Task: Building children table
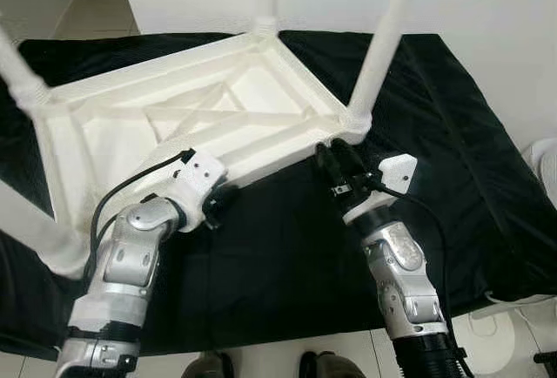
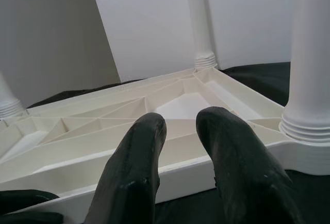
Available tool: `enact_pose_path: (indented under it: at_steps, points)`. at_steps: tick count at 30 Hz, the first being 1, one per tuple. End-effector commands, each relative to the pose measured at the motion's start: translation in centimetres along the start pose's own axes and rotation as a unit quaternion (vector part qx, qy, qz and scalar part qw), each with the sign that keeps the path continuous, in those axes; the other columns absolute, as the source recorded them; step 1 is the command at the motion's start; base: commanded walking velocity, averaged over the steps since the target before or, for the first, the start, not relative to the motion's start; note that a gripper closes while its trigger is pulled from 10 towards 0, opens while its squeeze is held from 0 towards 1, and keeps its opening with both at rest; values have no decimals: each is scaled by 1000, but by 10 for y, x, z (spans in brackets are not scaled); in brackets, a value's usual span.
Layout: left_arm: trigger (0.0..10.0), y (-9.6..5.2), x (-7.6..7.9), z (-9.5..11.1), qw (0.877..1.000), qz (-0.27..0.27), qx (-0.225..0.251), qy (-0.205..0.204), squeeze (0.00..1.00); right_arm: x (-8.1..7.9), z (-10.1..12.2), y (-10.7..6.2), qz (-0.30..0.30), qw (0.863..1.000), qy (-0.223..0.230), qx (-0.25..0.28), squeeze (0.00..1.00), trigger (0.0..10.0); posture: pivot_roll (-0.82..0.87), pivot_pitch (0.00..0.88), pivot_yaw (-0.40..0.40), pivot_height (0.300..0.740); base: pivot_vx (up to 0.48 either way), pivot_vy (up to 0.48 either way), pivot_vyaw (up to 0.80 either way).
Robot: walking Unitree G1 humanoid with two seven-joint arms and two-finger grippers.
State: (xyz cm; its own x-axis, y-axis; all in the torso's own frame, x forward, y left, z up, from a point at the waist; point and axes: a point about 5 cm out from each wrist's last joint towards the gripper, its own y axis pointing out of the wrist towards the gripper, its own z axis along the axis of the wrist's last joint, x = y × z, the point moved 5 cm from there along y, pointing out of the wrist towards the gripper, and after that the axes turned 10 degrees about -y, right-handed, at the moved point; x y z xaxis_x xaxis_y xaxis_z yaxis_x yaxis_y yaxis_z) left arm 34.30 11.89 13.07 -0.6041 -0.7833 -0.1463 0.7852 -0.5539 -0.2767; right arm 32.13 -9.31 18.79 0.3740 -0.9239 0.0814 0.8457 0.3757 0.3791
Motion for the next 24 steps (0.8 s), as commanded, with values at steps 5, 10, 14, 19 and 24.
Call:
enact_pose_path:
  at_steps: [5, 10, 14, 19, 24]
  points:
    - [10000, -1, 24, 11, 999, -28, 46, 11, 588, -4, -4, 0, 8, 1000, -6, -15, 0, 10000, -12, 112, 35, 740, 0, 0, 0]
    - [10000, -4, 37, 23, 996, -49, 81, -2, 1000, -6, -6, 0, 9, 1000, -9, -21, 0, 10000, -10, 112, 37, 740, 0, 0, 0]
    - [10000, -12, 47, 36, 991, -64, 120, 13, 0, -6, -9, -1, 8, 1000, -12, -25, 0, 10000, -4, 110, 40, 740, 0, 0, 0]
    - [10000, -37, 62, 58, 977, -82, 195, 34, 0, -5, -15, -2, 7, 999, -14, -33, 0, 10000, 14, 107, 42, 740, 0, 0, 0]
    - [10000, -53, 64, 60, 974, -76, 215, 12, 0, -3, -23, 1, 9, 999, -15, -41, 0, 10000, 57, 101, 27, 740, 0, 0, 0]
